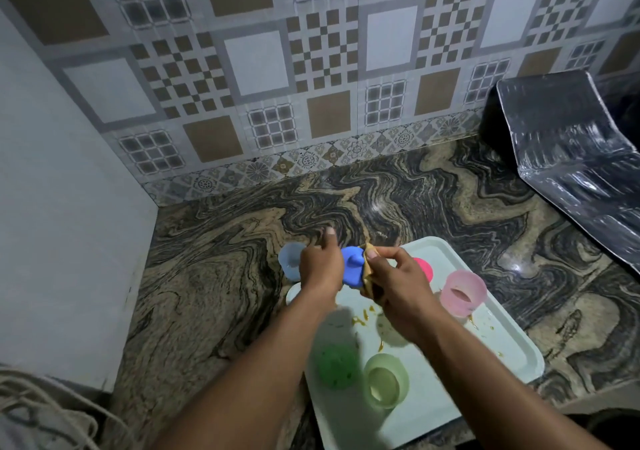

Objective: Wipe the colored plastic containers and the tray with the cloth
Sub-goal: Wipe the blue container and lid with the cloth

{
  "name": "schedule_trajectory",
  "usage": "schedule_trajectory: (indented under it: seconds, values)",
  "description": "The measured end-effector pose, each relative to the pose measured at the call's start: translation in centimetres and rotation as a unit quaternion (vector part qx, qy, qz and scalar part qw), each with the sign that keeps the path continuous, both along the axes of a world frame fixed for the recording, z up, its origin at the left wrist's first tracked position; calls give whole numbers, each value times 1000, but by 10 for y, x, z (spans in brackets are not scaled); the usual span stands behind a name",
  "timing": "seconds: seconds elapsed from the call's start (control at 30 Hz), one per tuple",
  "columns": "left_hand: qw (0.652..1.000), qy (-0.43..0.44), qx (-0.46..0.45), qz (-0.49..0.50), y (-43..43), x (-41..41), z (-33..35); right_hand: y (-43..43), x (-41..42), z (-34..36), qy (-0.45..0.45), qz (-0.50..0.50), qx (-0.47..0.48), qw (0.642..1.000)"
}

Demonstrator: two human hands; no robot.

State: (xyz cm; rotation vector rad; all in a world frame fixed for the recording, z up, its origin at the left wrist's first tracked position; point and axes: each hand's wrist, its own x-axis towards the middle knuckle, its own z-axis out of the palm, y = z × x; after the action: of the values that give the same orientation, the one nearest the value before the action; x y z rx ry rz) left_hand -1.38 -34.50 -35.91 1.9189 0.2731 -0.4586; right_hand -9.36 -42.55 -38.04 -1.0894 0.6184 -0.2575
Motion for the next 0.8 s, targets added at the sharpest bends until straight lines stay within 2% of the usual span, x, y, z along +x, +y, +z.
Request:
schedule_trajectory:
  seconds: [0.07, 0.13, 0.23, 0.3, 0.33, 0.4, 0.47, 0.5, 0.57, 0.63, 0.67, 0.73, 0.8]
  values:
    - [992, 70, 6, -102, 7, 8, 0, -24, 0, 11, 25, 109, -14, 994]
    - [988, 27, 43, -143, 4, 13, 9, -40, 5, 21, 15, 163, -22, 986]
    - [993, -98, 68, -2, -12, 5, 25, -20, 14, 16, -47, 61, -39, 996]
    - [990, -88, 48, 96, -20, -5, 28, 4, 13, 5, -46, -47, -23, 998]
    - [992, -60, 22, 113, -21, -7, 22, 9, 11, 2, -28, -79, -12, 996]
    - [997, 38, -45, 47, -17, -6, 6, -1, 7, 4, 14, -54, -9, 998]
    - [989, 118, -76, -47, -7, 3, 0, -28, 5, 17, 35, 58, -36, 997]
    - [986, 122, -65, -88, -6, 9, 2, -40, 4, 26, 32, 106, -41, 993]
    - [995, 41, -30, -89, -11, 14, 15, -45, 9, 37, 11, 125, -48, 991]
    - [998, -68, -6, 8, -20, 11, 24, -24, 12, 31, -20, 49, -104, 993]
    - [994, -91, -4, 62, -24, 6, 27, -8, 12, 22, -35, -13, -128, 991]
    - [990, -86, -10, 111, -27, -7, 27, 18, 7, 10, -30, -106, -119, 987]
    - [996, 3, -64, 69, -24, -9, 14, 10, 3, 11, 11, -104, -97, 990]
